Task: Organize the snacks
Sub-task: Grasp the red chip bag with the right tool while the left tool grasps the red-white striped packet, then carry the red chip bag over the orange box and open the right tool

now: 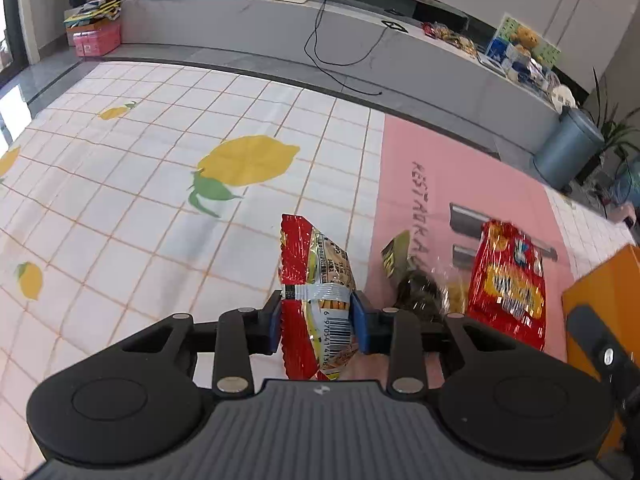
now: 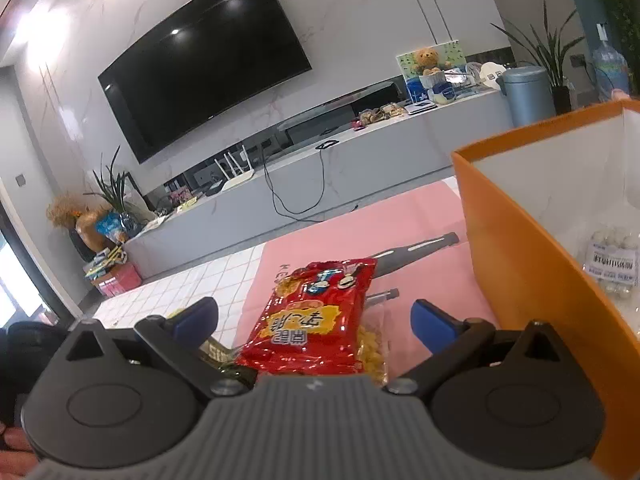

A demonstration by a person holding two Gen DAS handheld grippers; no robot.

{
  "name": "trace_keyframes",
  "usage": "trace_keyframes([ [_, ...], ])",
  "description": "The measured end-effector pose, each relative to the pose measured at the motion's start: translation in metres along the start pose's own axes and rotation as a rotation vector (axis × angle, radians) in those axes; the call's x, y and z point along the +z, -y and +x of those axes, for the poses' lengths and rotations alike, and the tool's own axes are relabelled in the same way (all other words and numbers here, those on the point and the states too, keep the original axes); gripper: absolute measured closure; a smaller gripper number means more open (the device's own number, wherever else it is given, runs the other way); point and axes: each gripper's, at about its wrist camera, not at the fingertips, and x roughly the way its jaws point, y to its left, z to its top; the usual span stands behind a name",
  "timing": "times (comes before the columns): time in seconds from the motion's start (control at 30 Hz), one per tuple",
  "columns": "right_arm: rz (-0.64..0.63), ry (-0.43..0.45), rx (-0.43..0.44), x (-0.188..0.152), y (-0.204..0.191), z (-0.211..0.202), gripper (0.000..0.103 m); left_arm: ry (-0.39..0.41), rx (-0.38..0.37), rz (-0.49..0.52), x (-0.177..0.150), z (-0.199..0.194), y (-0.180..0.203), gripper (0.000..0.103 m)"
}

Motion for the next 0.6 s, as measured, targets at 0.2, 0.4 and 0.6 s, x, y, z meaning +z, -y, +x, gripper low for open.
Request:
trace_keyframes([
  [0.2, 0.034, -0.058, -0.07, 0.009, -0.018, 0.021, 0.003, 0.008, 0.052, 0.116, -0.017, -0.015, -0.008, 0.063],
  [0.4, -0.096, -0.114, -0.18, 0.008, -0.046, 0.06, 0.003, -0.013, 0.062, 0.162, -0.022, -0.009, -0.004, 0.044],
  [0.6, -0.211, -0.118, -0.299, 0.002, -0.061, 0.086, 0.003, -0.082, 0.017, 0.066, -0.022, 0.007, -0.016, 0.054],
])
